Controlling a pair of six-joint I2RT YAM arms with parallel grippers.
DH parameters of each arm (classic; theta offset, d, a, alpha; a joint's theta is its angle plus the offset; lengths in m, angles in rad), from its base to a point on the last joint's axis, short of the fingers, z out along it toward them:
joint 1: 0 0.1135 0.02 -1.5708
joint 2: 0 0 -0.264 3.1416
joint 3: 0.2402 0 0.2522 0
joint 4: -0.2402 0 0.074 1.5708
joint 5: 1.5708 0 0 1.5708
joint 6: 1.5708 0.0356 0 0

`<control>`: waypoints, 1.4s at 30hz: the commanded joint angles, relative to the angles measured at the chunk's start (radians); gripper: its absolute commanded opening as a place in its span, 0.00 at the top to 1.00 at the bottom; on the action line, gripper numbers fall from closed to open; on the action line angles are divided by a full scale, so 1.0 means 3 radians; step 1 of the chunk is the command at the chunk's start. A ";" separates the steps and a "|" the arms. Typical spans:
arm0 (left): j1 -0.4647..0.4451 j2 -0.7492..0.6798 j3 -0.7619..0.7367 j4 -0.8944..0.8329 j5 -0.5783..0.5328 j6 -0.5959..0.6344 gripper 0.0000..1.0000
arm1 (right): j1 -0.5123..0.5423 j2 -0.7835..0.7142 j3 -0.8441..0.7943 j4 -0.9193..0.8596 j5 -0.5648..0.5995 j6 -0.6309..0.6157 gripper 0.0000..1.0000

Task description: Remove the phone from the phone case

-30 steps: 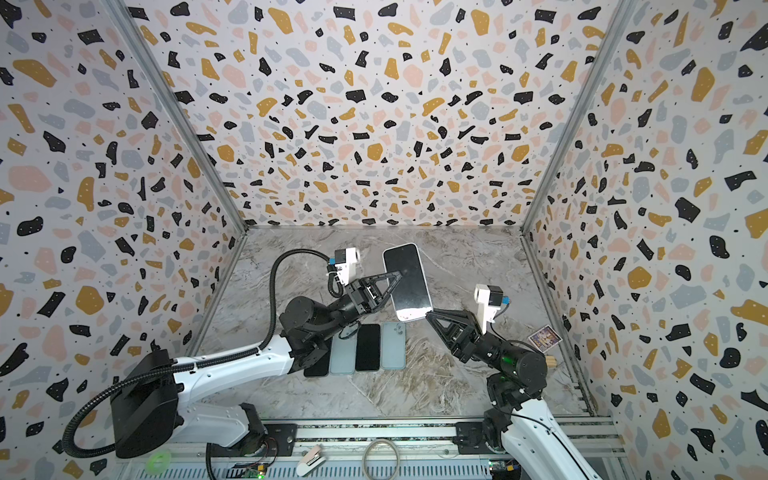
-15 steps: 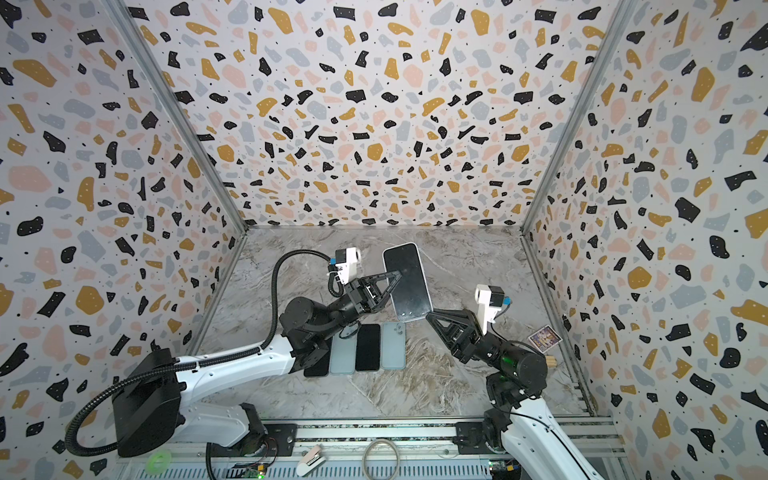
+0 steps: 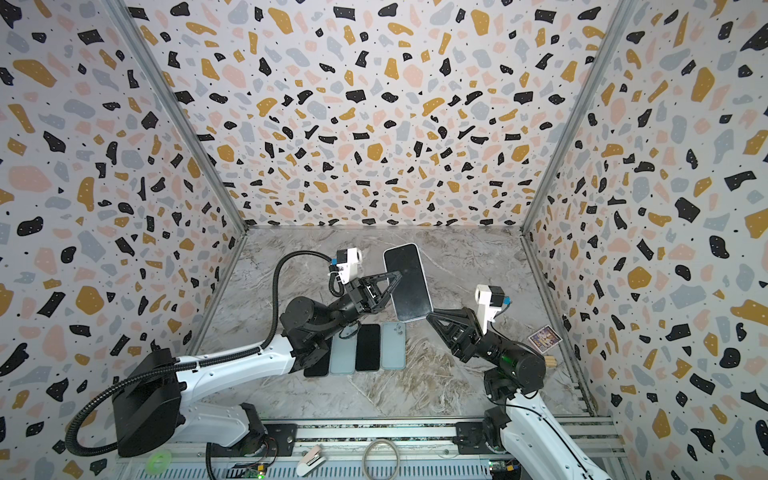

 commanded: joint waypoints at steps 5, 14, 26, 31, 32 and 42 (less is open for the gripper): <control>-0.0063 -0.0186 0.0179 0.0740 0.0220 -0.0324 1.00 | -0.0098 0.0162 -0.0089 0.0068 -0.0036 -0.0017 0.93; -0.0071 -0.0243 0.0210 0.0722 0.0257 -0.0328 1.00 | -0.0161 0.0213 -0.0138 0.0228 -0.0066 0.0009 0.93; -0.0142 -0.0212 0.0271 0.0629 0.0334 -0.0405 1.00 | -0.0192 0.0411 -0.0032 0.0527 -0.0347 -0.0101 0.93; -0.0148 -0.0186 0.0287 0.0709 0.0342 -0.0485 1.00 | -0.0192 0.0455 0.0089 0.0640 -0.0558 -0.0172 0.93; -0.0152 -0.0173 0.0296 0.0736 0.0347 -0.0510 1.00 | -0.0192 0.0459 0.0106 0.0652 -0.0594 -0.0185 0.93; -0.0163 -0.0094 0.0430 0.0734 0.0465 -0.0571 1.00 | -0.0192 0.0676 0.0477 0.0573 -0.0783 -0.0251 0.93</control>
